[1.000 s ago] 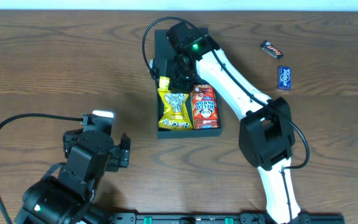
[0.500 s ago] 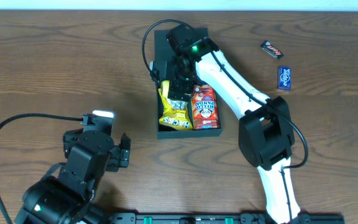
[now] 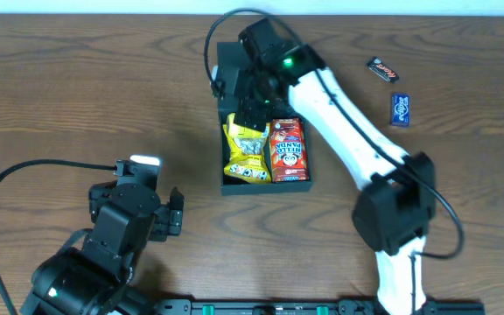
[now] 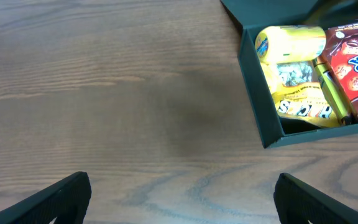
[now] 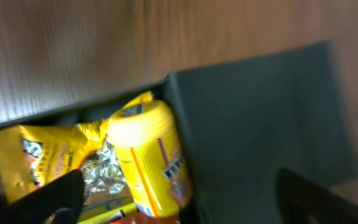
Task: Pack container
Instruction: 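Lower the yellow tube into the box on top of the bag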
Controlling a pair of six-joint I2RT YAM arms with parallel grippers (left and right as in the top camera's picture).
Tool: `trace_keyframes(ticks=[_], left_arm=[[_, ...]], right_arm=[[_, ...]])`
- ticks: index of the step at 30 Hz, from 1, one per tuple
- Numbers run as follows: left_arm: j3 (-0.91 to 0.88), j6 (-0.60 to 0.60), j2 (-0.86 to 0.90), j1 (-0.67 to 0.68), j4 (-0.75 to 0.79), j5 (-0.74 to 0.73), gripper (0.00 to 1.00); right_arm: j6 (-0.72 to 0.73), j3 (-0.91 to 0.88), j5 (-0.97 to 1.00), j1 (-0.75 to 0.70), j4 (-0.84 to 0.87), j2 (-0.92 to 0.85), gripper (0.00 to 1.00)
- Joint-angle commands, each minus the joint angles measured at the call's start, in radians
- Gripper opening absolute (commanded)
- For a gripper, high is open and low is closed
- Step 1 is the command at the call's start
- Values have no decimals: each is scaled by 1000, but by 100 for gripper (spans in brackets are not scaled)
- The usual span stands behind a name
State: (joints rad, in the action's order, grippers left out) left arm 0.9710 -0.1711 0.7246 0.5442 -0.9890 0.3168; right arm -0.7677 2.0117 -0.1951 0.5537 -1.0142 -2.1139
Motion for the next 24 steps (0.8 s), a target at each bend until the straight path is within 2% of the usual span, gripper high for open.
trace_keyframes(ticks=[1,4,6,8,10,24], left_arm=[[15,7,0,-2,-3,0,95],[15,6,0,-2,-3,0,95],[15,6,0,-2,-3,0,95],[15,6,0,-2,-3,0,95],[15,6,0,-2,-3,0,95],[15,6,0,-2,-3,0,95]], right_arm=[[39,23,-15,10,-6,43,99],[38,23,-15,10,-24,43,97],[39,22,-15,8,-39,42,69],[39,21,-17,9,-40,41,22],[39,21,-16,8,-35,32,2],[68,21,-111,11,-18,-146,1]])
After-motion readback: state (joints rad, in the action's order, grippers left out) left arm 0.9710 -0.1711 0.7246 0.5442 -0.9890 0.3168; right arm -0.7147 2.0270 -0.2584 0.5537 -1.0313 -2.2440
